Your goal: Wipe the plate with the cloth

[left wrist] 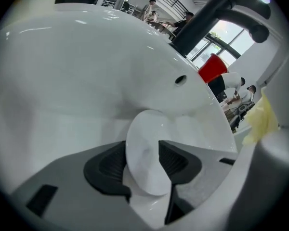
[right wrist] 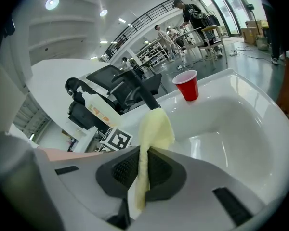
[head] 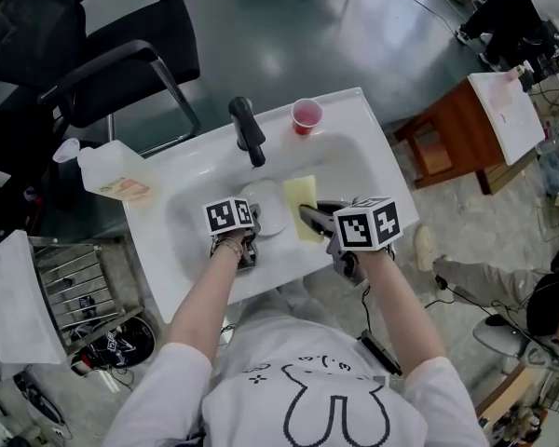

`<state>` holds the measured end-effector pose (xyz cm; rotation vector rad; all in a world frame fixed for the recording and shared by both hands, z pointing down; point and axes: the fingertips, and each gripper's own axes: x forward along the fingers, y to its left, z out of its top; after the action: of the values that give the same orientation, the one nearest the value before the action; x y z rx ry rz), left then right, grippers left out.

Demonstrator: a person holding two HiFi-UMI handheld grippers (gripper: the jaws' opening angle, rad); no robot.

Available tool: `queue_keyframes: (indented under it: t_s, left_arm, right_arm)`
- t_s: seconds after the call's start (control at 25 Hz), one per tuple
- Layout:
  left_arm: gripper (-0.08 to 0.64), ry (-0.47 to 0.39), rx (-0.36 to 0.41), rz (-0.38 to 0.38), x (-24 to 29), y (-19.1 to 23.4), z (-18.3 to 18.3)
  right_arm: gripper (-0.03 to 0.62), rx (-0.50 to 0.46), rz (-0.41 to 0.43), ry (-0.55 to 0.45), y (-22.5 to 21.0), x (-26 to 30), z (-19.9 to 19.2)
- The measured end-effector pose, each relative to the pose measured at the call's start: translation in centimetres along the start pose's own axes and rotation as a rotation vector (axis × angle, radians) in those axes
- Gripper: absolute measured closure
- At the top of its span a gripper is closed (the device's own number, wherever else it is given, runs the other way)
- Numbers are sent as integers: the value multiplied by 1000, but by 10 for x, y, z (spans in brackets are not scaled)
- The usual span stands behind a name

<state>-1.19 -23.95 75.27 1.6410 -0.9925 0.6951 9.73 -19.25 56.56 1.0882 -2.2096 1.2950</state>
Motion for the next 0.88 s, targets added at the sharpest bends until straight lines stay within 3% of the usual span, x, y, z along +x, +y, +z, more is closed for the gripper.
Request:
queue_keyframes:
  t_s: [0.12,0.36,0.88]
  left_arm:
    - [317,21,3,-10,-2,-1,-2]
    - [285,21,54,28,-18,6,1]
    - [285,-285,113,6,-114,-15,57]
  right_arm:
    - [555,-9,0,-7,3,0,3]
    - [555,-38,4,-27,12,-5,13]
    - [555,-206,-65,-156,27,-27,51]
